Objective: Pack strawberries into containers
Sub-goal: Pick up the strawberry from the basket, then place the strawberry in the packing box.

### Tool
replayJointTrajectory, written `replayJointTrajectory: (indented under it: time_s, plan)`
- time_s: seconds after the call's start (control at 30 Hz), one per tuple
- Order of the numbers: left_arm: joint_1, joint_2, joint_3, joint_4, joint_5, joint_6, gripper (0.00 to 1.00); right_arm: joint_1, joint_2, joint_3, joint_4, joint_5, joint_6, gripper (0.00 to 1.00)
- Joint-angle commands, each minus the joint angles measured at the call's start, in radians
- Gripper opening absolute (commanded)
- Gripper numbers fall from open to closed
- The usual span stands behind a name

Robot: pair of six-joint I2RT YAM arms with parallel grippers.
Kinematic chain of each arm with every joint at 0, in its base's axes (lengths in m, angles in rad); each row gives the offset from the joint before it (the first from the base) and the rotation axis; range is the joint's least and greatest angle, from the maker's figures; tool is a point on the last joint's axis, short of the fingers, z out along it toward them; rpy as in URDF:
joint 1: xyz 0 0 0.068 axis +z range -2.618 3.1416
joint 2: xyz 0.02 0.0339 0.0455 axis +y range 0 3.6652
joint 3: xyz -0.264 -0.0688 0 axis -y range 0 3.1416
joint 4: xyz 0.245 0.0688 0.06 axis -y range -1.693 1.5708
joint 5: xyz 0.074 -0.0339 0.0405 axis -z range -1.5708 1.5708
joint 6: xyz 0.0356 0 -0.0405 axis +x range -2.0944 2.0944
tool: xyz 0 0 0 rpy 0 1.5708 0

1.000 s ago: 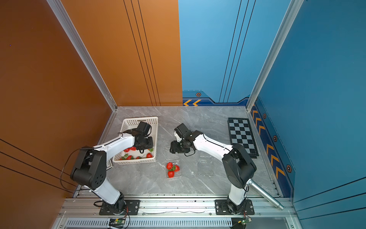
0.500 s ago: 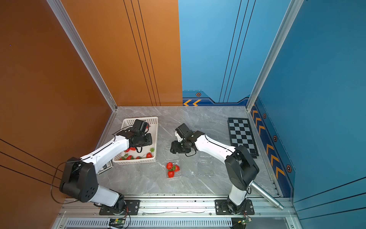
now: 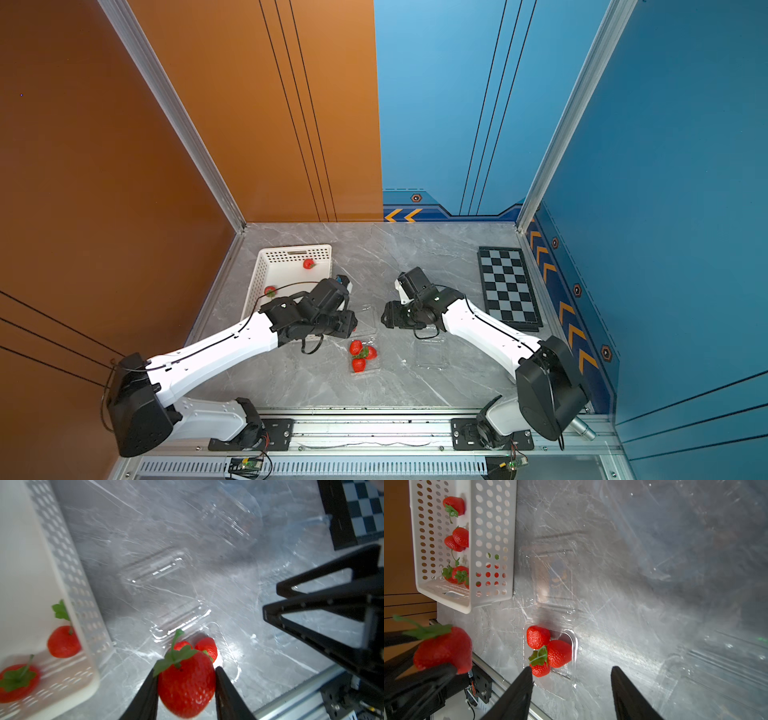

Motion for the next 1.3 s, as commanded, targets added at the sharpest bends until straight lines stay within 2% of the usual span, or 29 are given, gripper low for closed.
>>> replayJointTrajectory:
  time_s: [0.0, 0.2, 0.4, 0.8, 1.27]
  plan:
    - [-0.059, 0.039, -0.019, -0.040, -0.027, -0.064, 0.36, -0.014, -0.072, -0.061, -0.006, 0.035, 0.029, 0.63]
    - [-0.178, 0.128, 0.000, -0.040, -0.025, -0.100, 0.35, -0.028, -0.163, -0.164, -0.006, 0.032, 0.049, 0.64]
    - [-0.245, 0.194, 0.015, -0.017, -0.028, -0.144, 0.35, -0.029, -0.199, -0.219, 0.010, 0.019, 0.062, 0.64]
    - [-0.248, 0.276, 0.028, 0.018, -0.027, -0.149, 0.35, -0.023, -0.183, -0.227, 0.031, -0.003, 0.060, 0.64]
    - [-0.215, 0.340, 0.062, 0.018, -0.023, -0.123, 0.41, -0.017, -0.168, -0.226, 0.037, -0.007, 0.062, 0.64]
